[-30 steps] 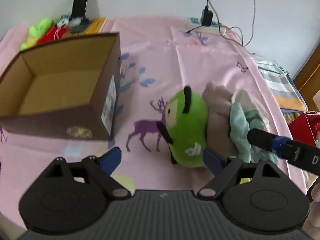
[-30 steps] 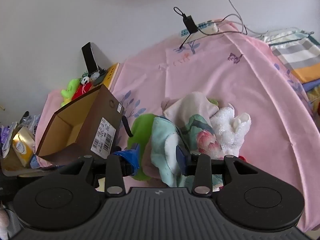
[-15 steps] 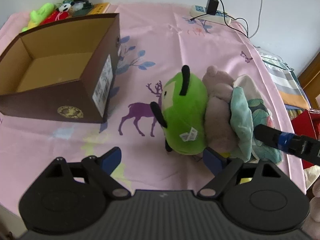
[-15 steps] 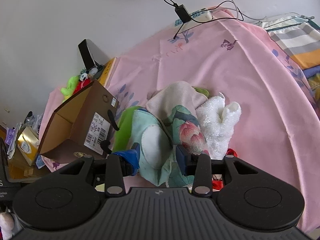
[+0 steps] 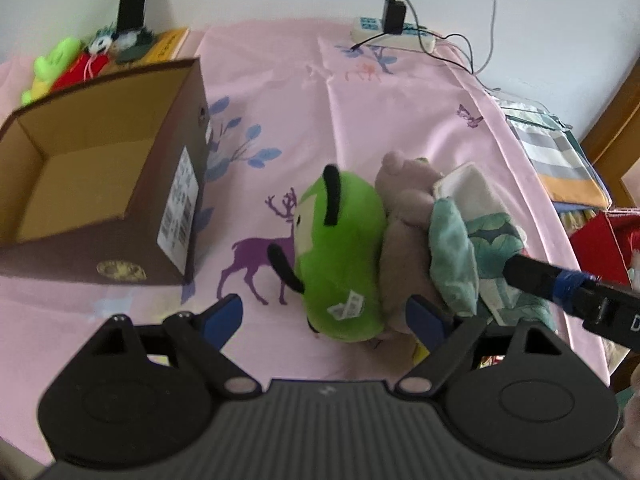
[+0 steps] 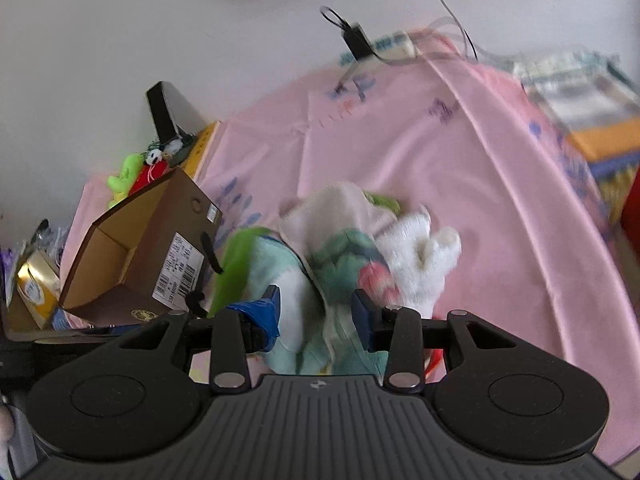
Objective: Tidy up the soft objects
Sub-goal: 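Move both grippers toward the green plush at the toy pile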
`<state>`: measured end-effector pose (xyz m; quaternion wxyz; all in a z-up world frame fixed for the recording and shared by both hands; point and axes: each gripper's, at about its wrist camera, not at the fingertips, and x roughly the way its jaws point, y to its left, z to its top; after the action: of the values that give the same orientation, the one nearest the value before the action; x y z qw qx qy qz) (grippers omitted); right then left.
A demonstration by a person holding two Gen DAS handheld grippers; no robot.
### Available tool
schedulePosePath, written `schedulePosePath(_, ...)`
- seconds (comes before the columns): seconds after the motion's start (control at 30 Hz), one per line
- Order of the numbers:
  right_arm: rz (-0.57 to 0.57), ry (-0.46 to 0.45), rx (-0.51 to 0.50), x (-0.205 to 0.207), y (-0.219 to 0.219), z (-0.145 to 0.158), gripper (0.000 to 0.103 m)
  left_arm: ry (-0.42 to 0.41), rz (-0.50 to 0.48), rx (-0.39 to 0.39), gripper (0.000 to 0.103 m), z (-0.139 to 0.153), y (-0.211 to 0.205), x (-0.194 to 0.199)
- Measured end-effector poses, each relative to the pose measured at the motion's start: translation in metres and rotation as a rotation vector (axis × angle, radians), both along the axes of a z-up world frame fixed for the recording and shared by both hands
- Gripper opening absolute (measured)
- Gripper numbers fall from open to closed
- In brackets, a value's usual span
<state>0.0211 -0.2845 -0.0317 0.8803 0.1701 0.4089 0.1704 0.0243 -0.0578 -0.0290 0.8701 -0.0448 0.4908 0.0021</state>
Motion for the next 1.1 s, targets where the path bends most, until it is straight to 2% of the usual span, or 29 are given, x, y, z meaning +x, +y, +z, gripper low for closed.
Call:
schedulePosePath(0.13,0.003,-0.070,-0.139,-0.003,0.014,0.013,0.022,-0.017,-0.013,0.037,0.088,0.005,-0.005,0.001)
schedulePosePath(0.2,0.007,-0.068,-0.161,-0.002,0.015,0.012,0.022,-0.016,-0.014,0.038,0.088,0.005,-0.006,0.001)
schedulePosePath(0.4,-0.016,-0.052,-0.181,-0.006,0.011,0.009,0.022,-0.001,-0.032,0.033,0.088,0.002,-0.013,0.002)
schedulePosePath(0.63,-0.055,-0.020,-0.157,-0.013,0.004,0.005,0.022,0.003,-0.062,0.041,0.088,0.000,-0.023,-0.002)
schedulePosePath(1.1,-0.019,0.000,-0.145,-0.022,0.009,-0.002,0.022,0.043,-0.043,0.030,0.088,-0.010,-0.020,-0.014)
